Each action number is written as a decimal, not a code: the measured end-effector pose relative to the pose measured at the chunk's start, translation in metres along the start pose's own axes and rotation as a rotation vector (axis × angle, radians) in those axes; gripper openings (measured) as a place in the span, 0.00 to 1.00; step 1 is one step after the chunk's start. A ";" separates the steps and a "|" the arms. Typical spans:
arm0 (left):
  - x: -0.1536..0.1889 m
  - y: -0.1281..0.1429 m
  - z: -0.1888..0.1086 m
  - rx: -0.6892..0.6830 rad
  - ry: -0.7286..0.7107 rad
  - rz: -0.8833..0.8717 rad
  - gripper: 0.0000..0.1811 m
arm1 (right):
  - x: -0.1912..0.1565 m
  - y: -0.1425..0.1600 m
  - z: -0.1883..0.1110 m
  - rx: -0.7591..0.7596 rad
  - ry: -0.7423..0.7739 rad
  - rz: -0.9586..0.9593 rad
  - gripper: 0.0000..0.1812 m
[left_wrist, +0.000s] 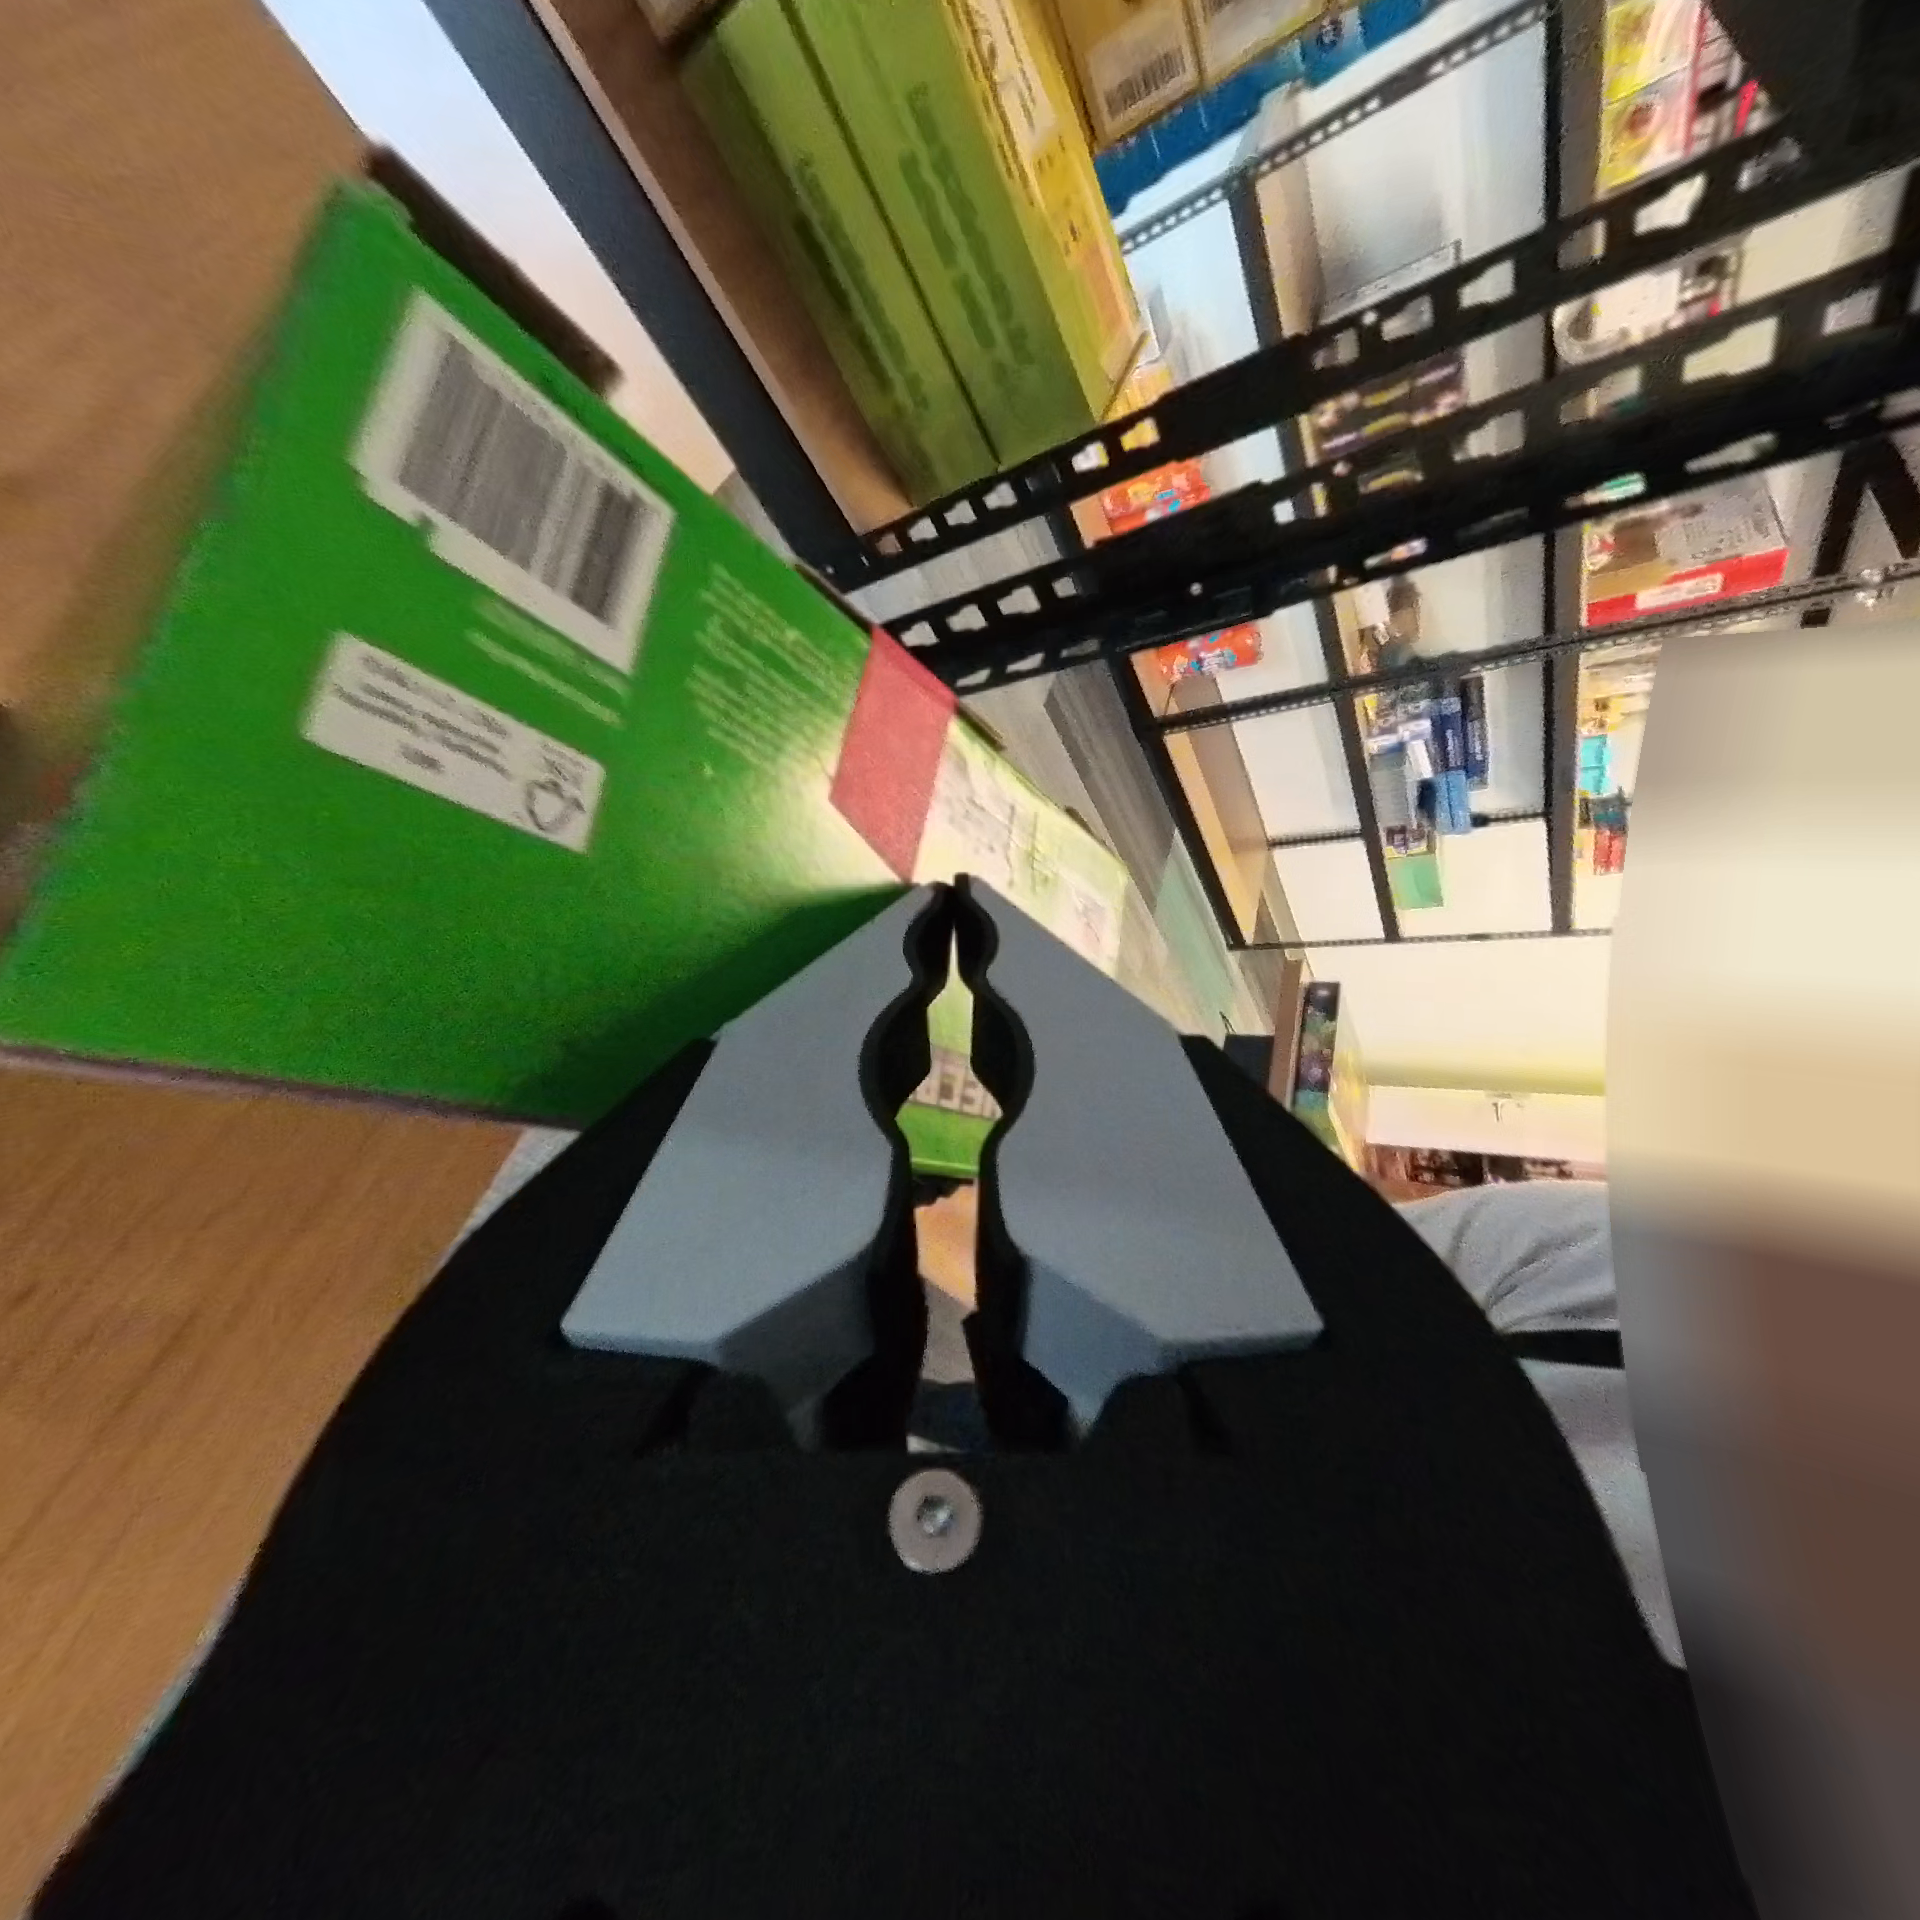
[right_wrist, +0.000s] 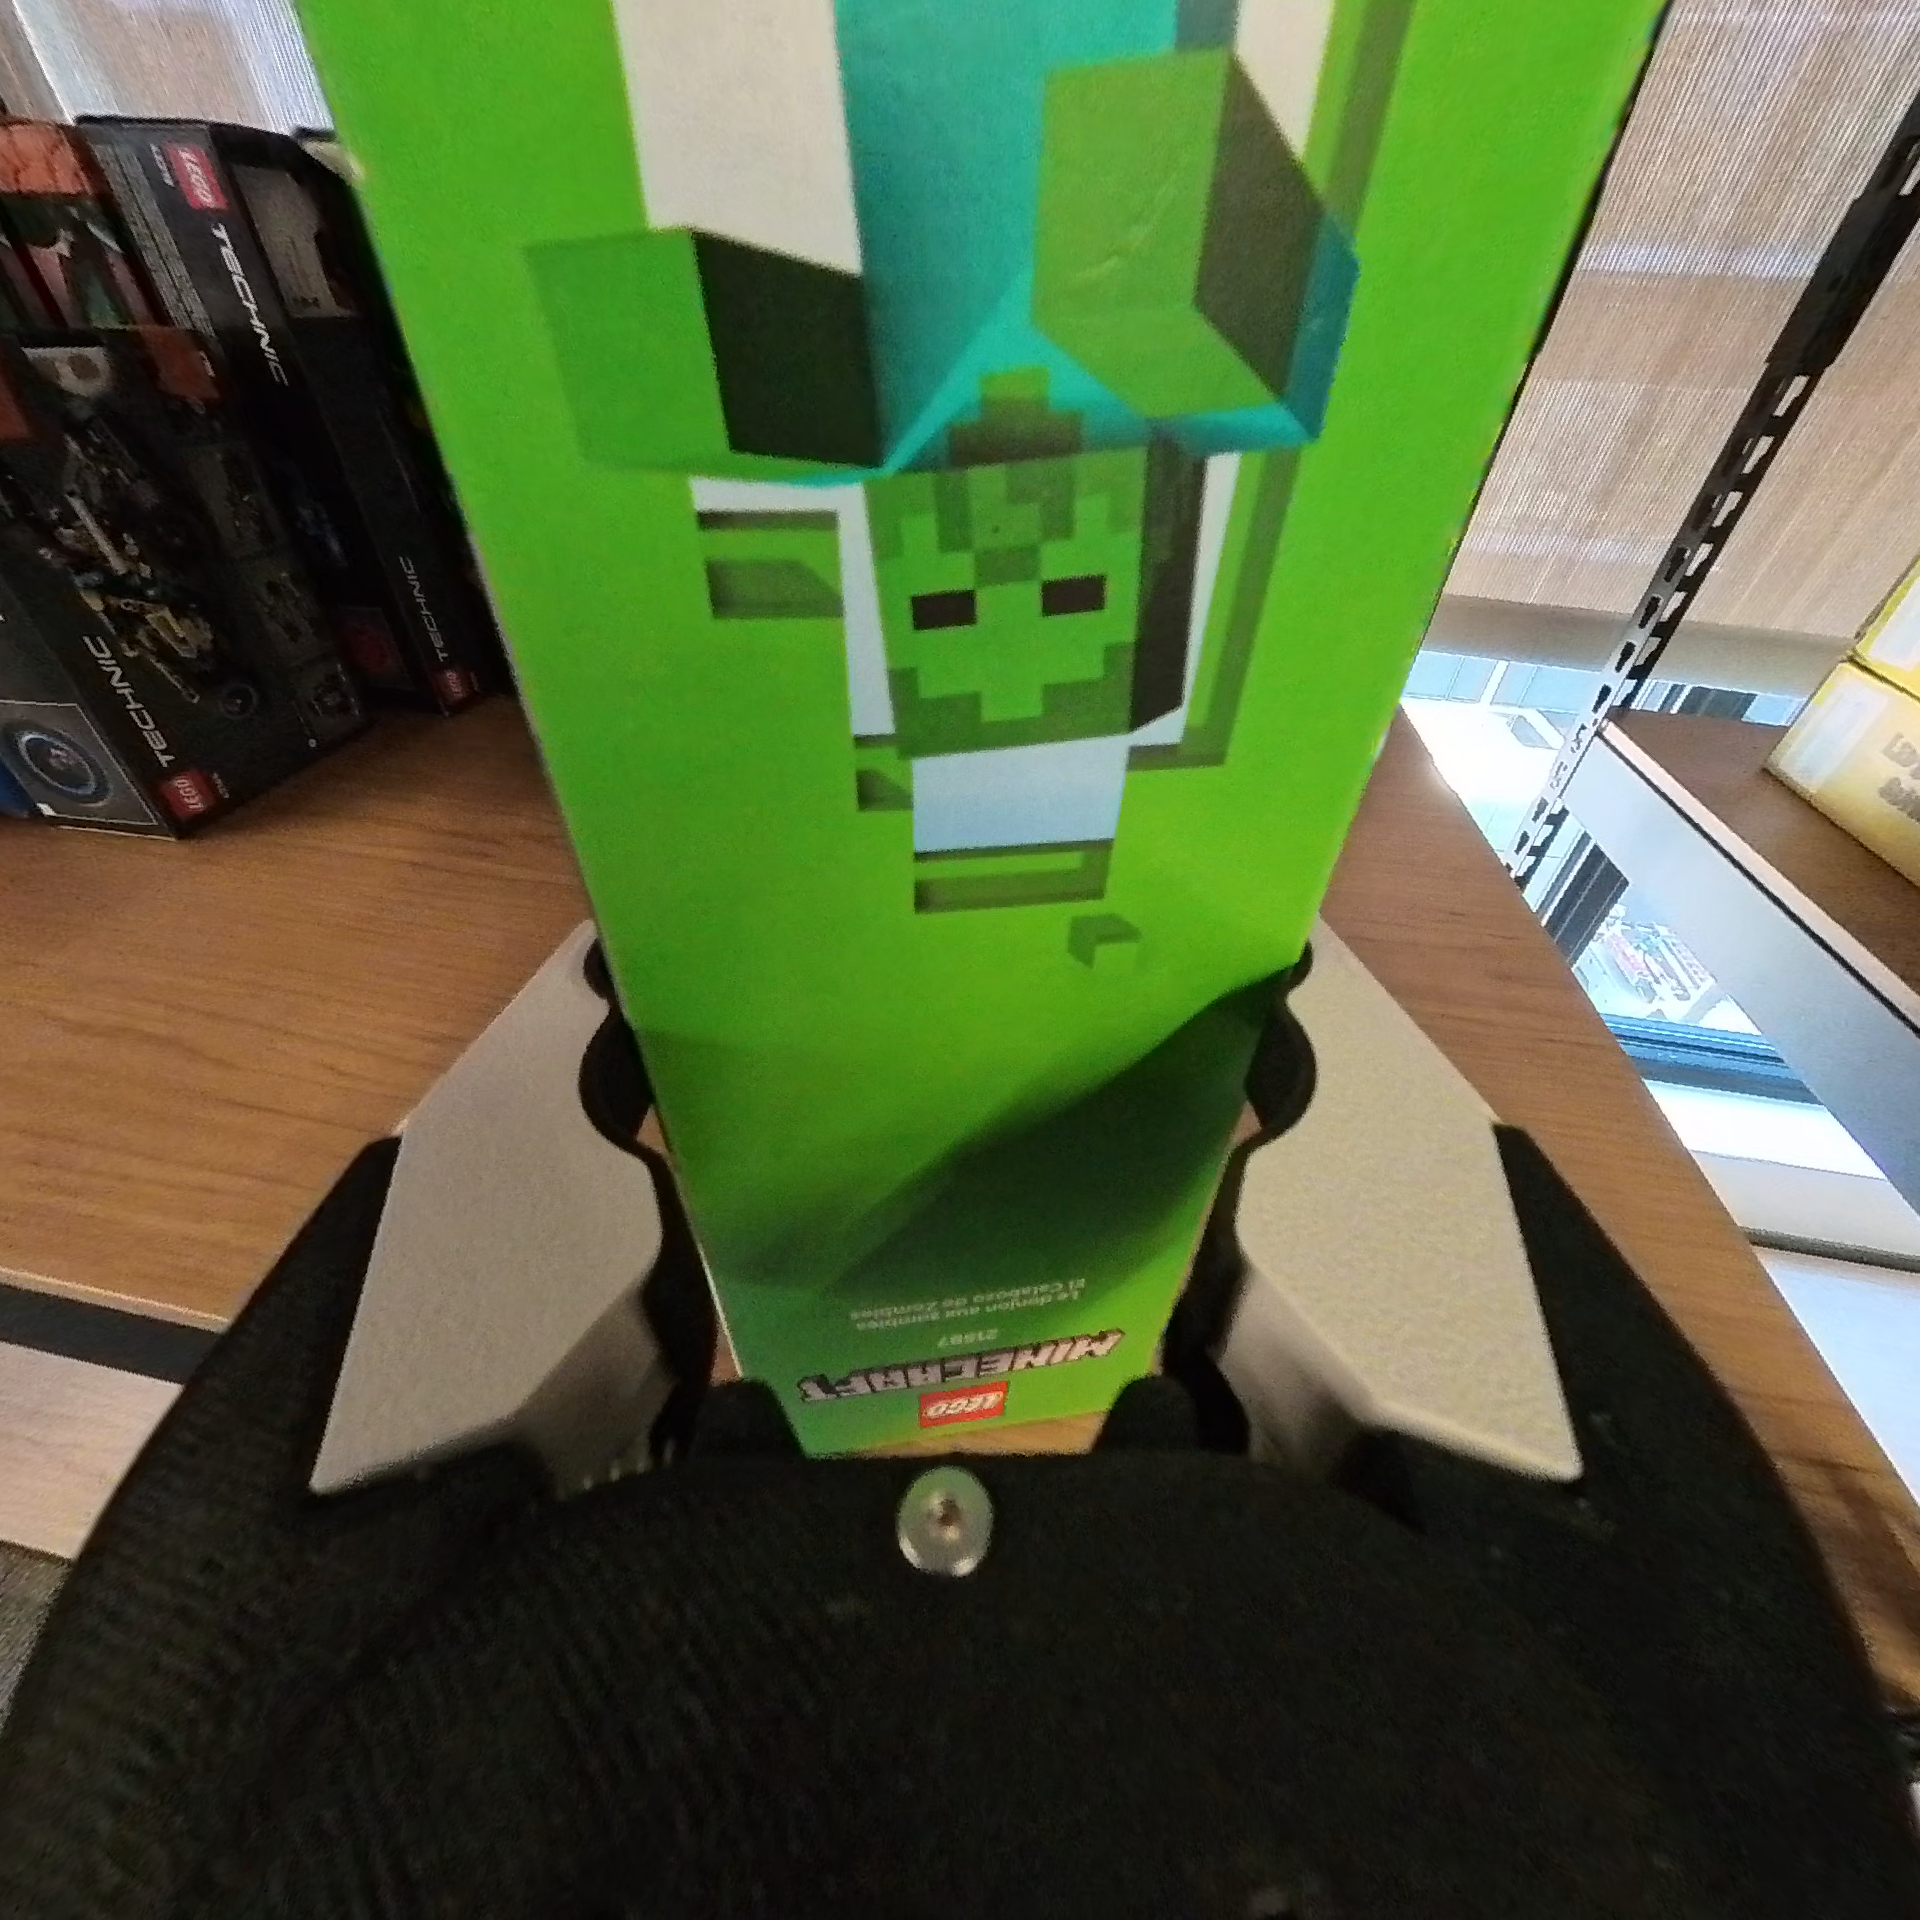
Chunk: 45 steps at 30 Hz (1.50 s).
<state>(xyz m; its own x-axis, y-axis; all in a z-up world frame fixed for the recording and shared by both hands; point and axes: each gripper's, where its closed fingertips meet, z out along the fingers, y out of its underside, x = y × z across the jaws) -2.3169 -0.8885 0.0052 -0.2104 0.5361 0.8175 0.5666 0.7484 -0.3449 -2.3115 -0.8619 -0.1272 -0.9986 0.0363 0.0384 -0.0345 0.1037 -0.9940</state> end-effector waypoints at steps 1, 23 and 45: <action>0.003 0.004 0.000 0.005 0.010 0.005 0.00 | 0.001 0.000 0.000 0.003 0.001 0.004 0.65; -0.044 0.124 -0.051 0.225 0.007 -0.193 0.00 | 0.176 0.002 0.059 -0.048 0.439 0.051 0.65; -0.073 0.164 0.045 0.233 0.024 -0.119 0.00 | 0.201 0.026 0.227 -0.258 0.024 0.079 0.56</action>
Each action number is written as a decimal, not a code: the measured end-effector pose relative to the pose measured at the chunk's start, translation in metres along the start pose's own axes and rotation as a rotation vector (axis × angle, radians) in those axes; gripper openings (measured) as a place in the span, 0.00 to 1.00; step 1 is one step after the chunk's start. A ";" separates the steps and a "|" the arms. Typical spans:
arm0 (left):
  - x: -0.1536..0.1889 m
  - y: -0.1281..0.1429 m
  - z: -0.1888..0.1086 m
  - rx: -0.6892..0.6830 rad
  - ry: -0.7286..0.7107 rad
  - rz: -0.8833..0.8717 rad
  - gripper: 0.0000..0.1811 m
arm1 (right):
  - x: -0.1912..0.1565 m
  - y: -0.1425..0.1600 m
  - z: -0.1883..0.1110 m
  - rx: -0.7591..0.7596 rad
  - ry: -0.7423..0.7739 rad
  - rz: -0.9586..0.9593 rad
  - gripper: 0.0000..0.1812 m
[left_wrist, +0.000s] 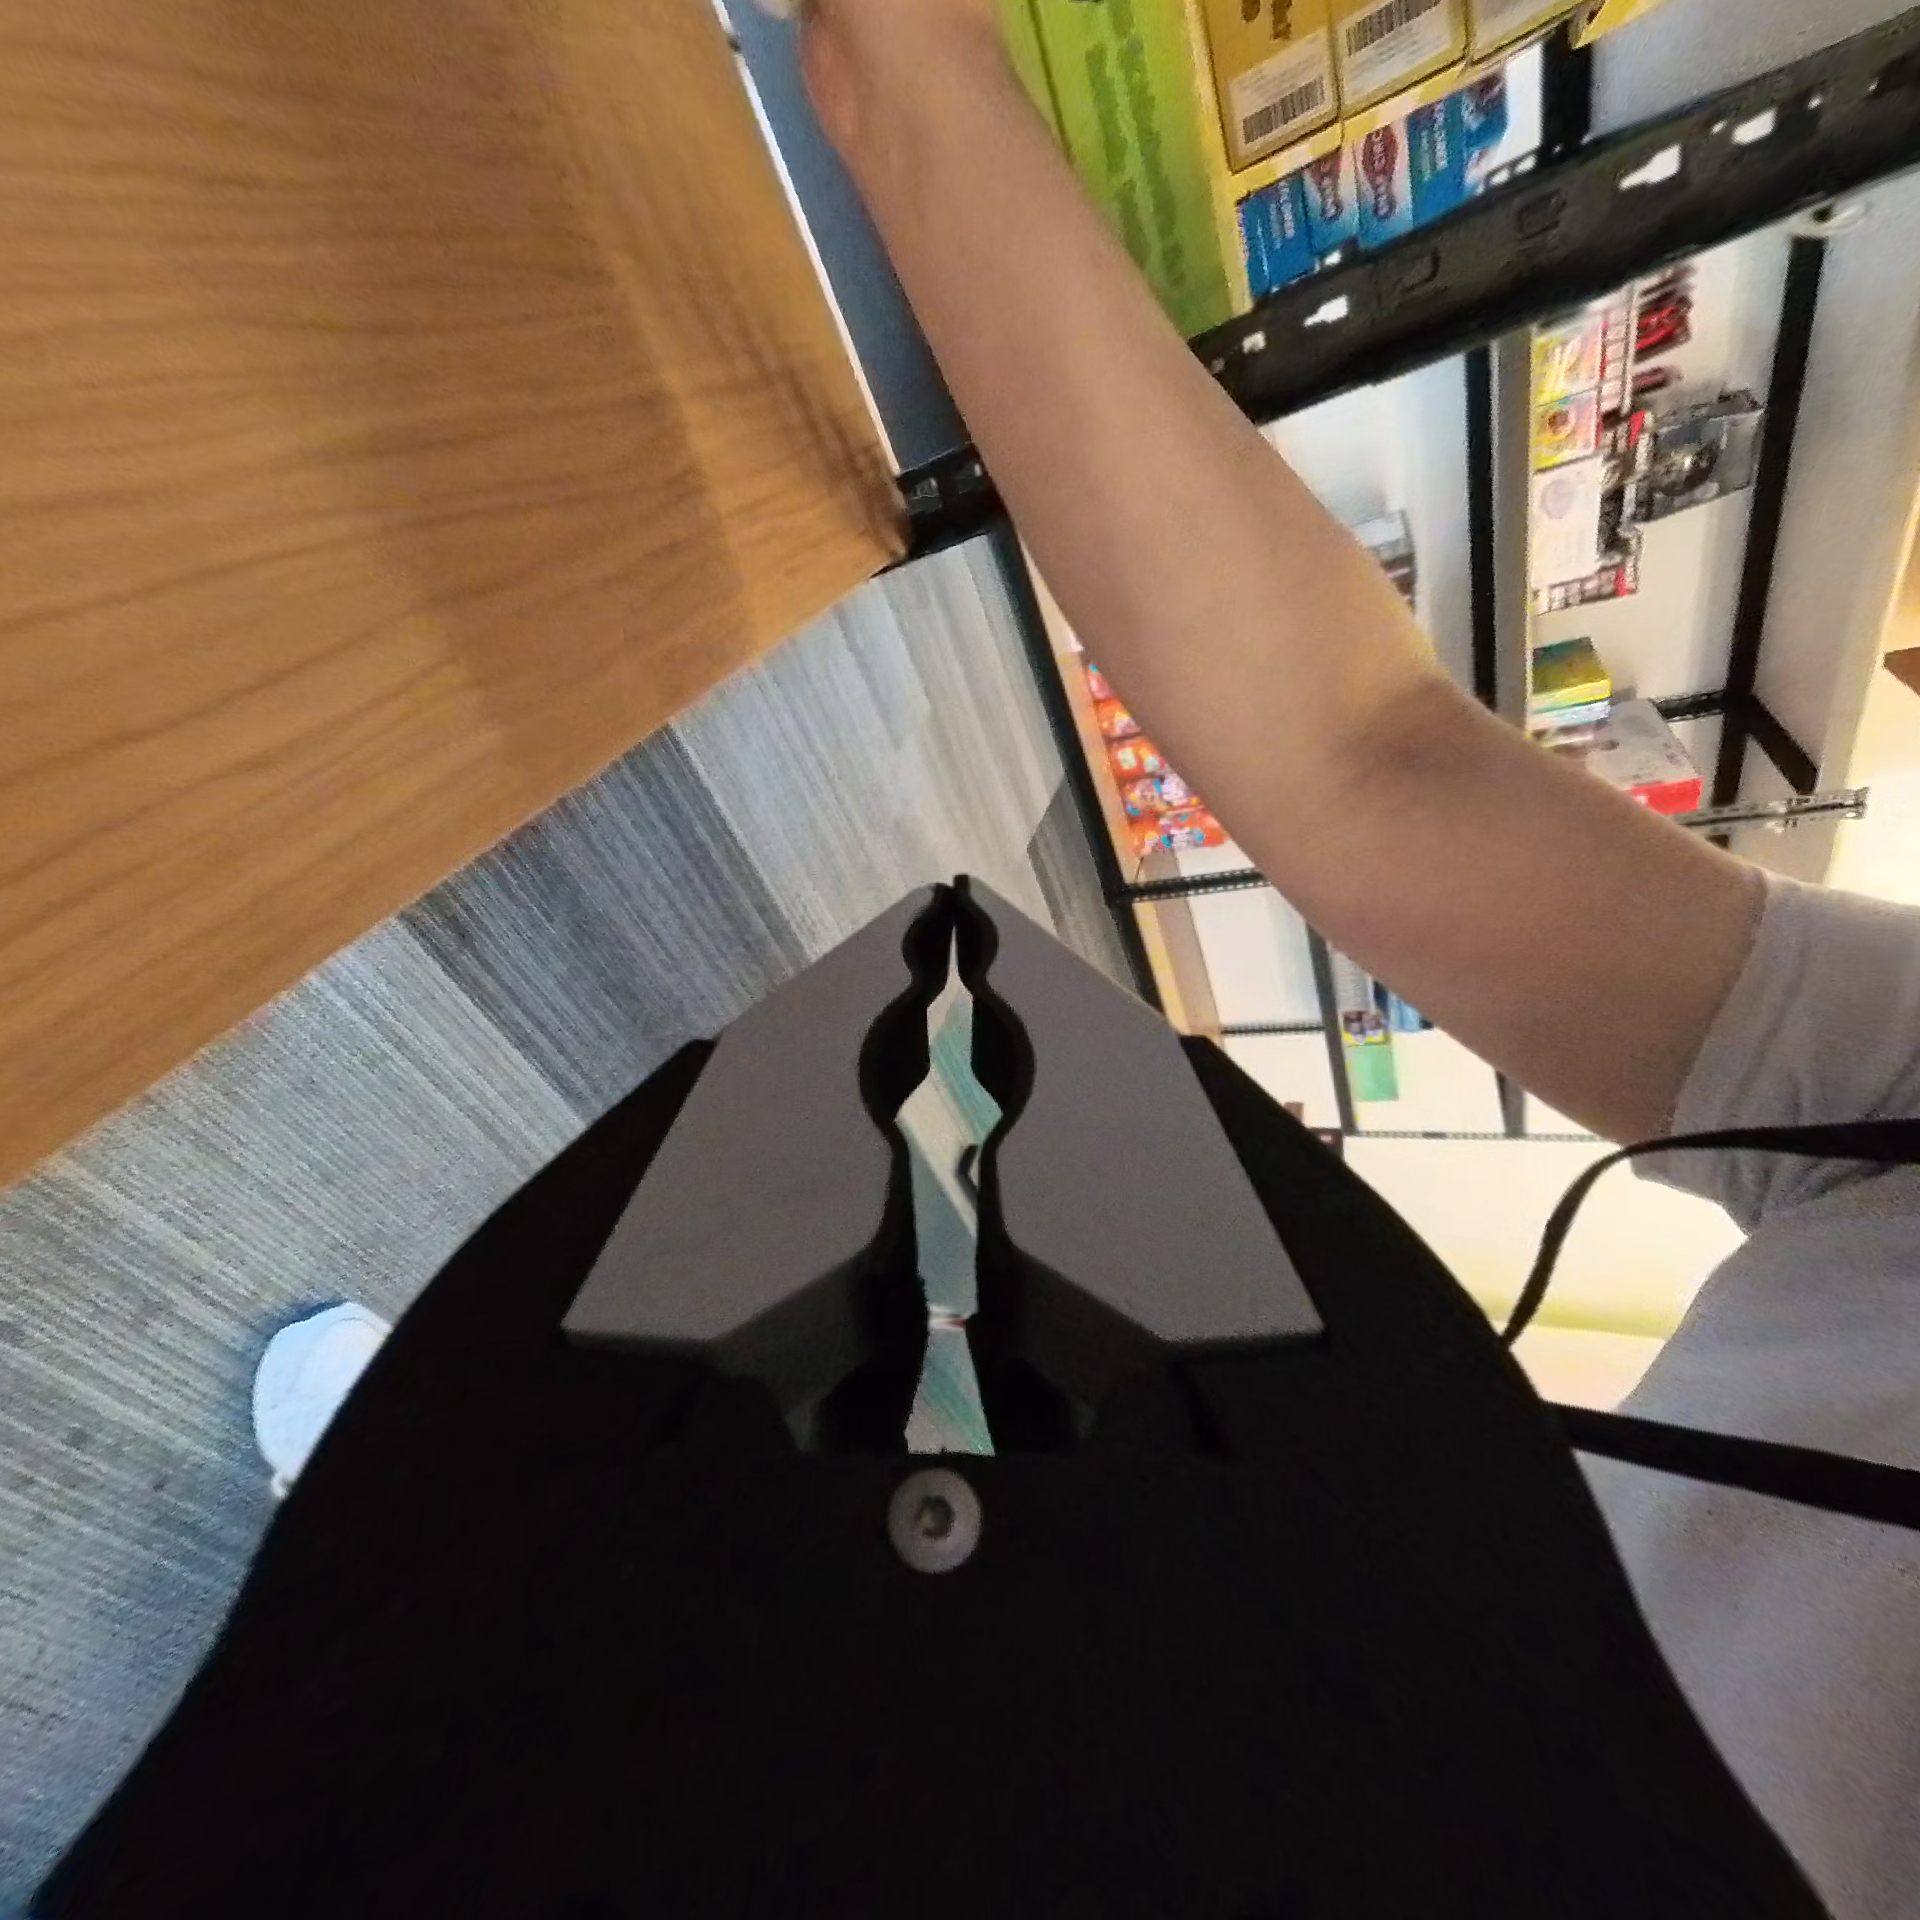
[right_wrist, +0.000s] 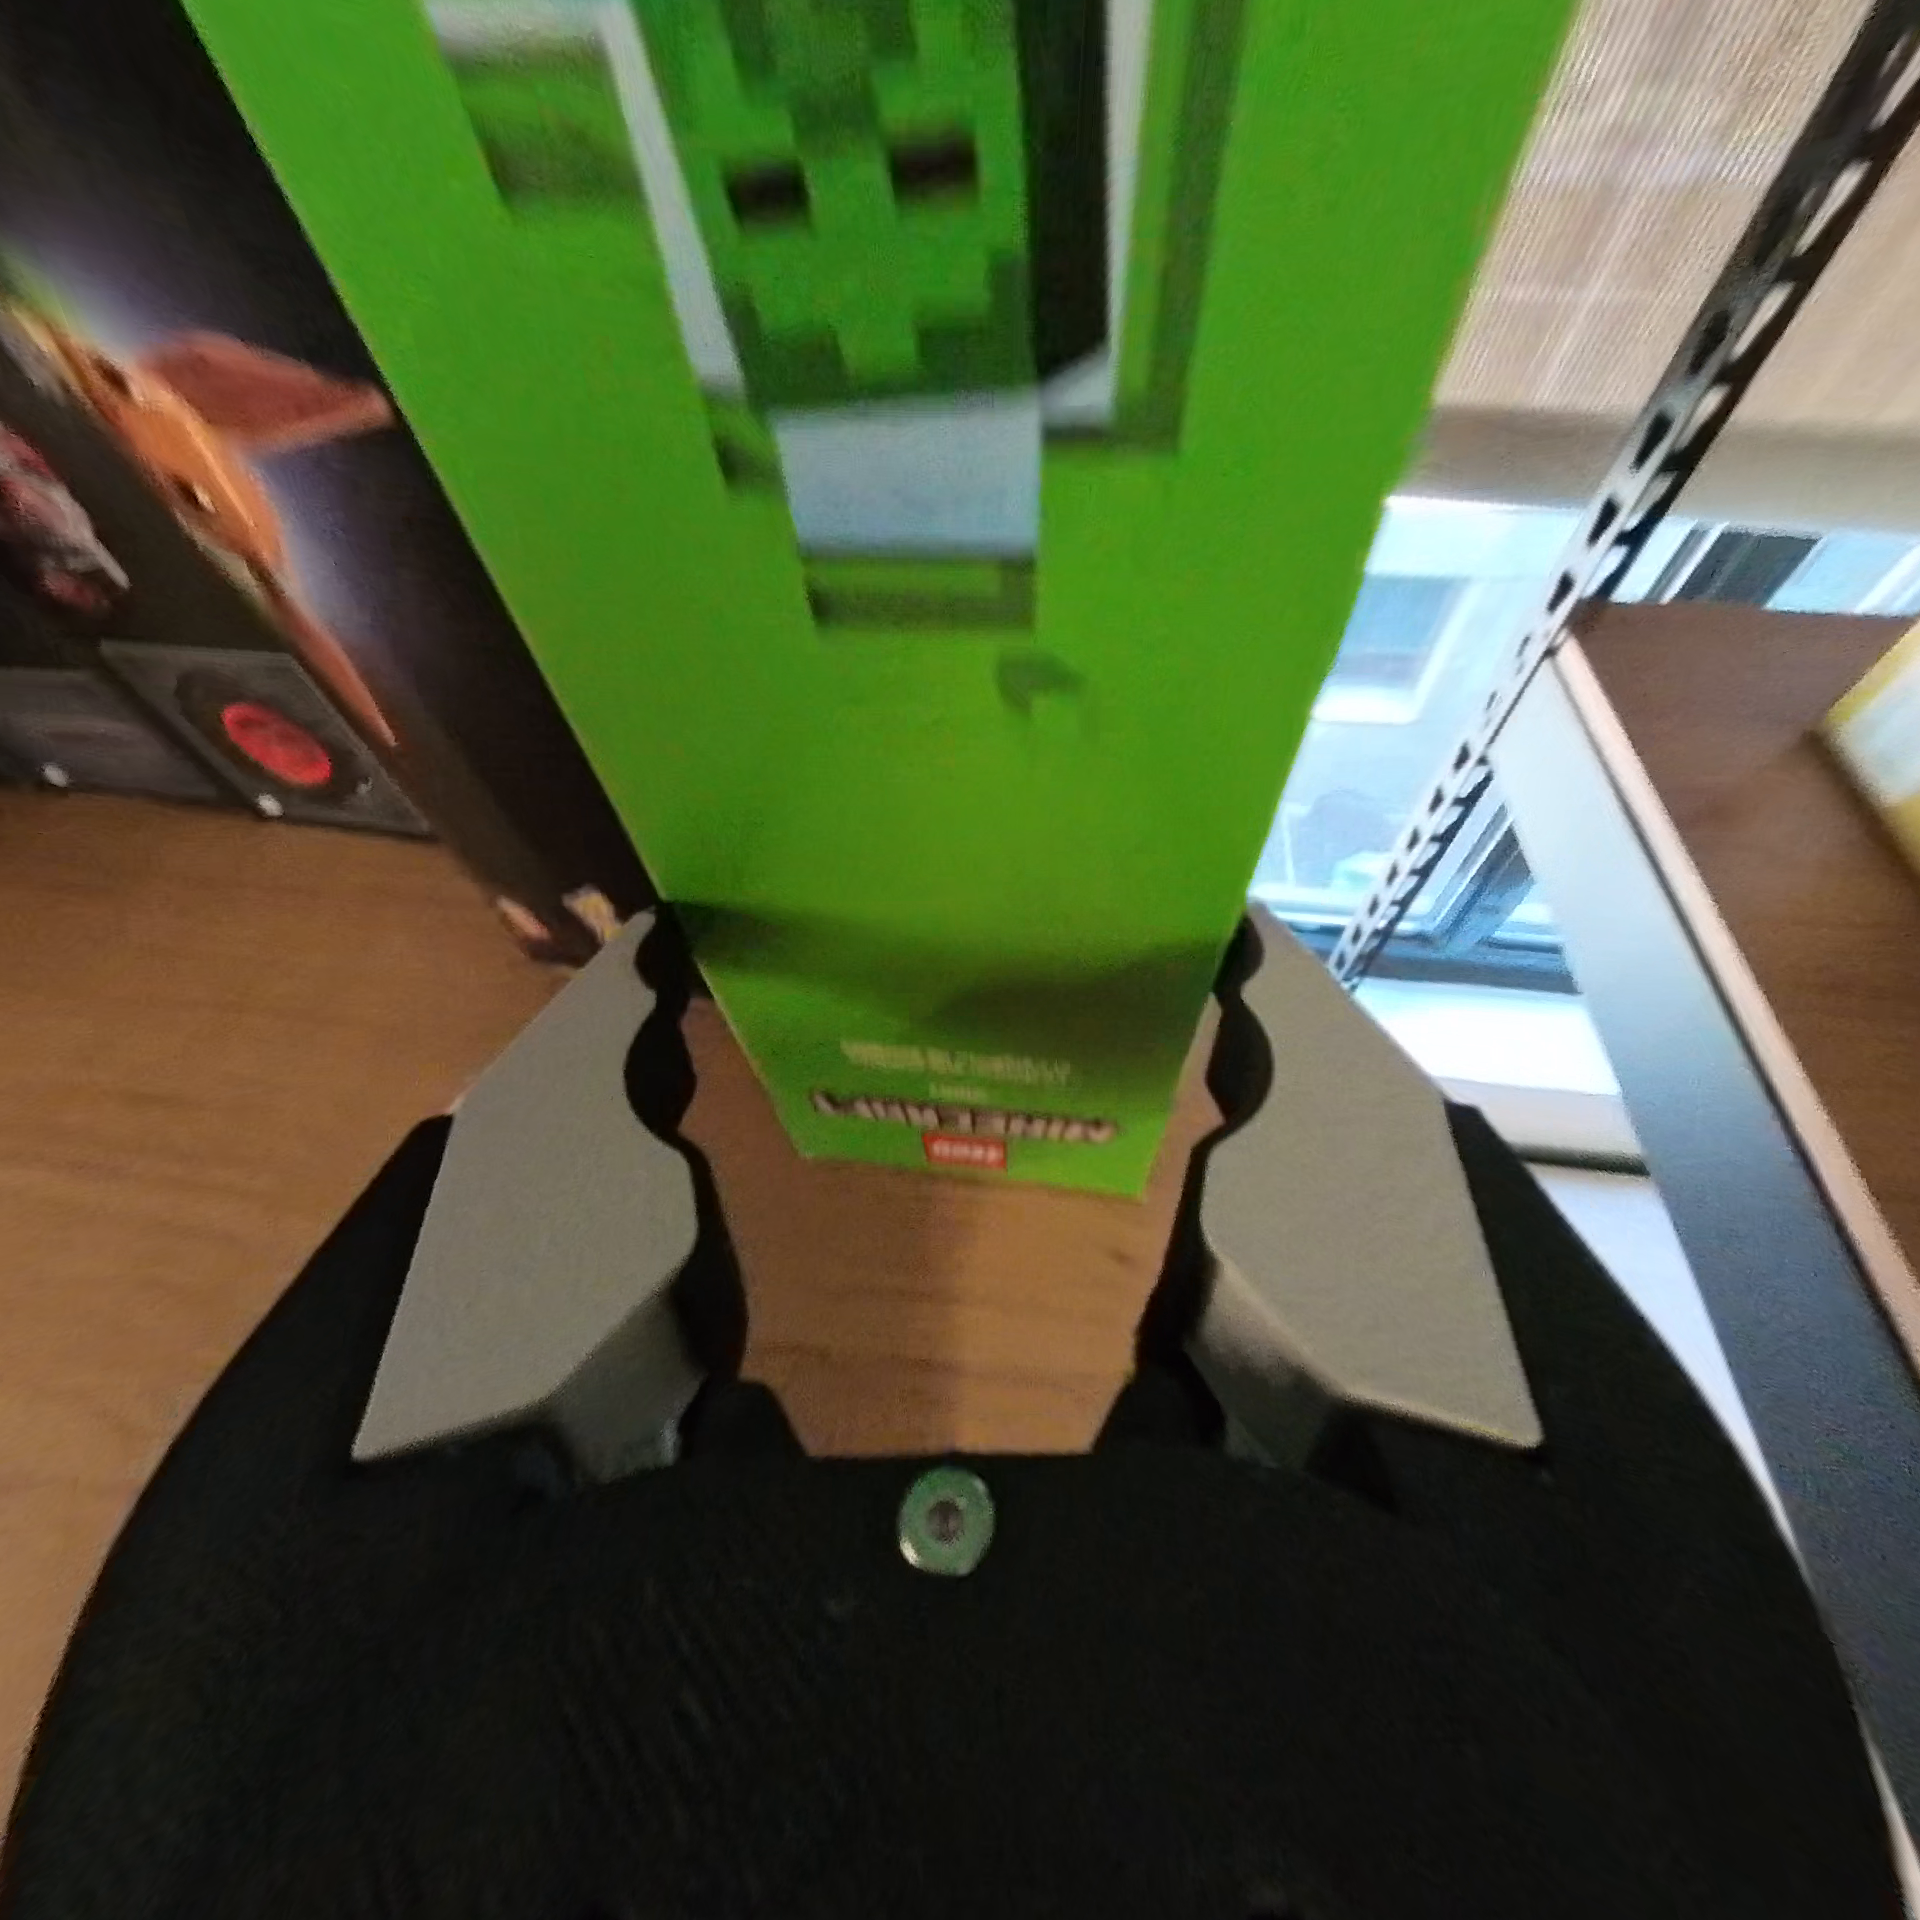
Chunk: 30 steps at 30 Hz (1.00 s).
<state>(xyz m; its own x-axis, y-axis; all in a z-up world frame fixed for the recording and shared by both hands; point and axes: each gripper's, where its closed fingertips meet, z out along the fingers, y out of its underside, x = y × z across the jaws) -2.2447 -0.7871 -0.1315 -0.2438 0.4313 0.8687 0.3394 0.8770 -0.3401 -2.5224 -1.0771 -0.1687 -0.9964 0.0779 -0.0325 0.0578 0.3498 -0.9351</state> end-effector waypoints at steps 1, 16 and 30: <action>0.000 0.004 0.000 0.005 0.008 -0.007 0.00 | 0.002 0.007 -0.002 -0.010 -0.015 0.010 0.54; 0.011 0.141 -0.065 0.189 -0.088 -0.112 0.00 | 0.016 0.040 0.017 -0.266 -0.138 -0.516 0.43; 0.004 0.214 -0.045 0.643 -0.193 -0.284 0.00 | 0.021 0.053 0.068 -0.350 -0.340 -0.750 0.39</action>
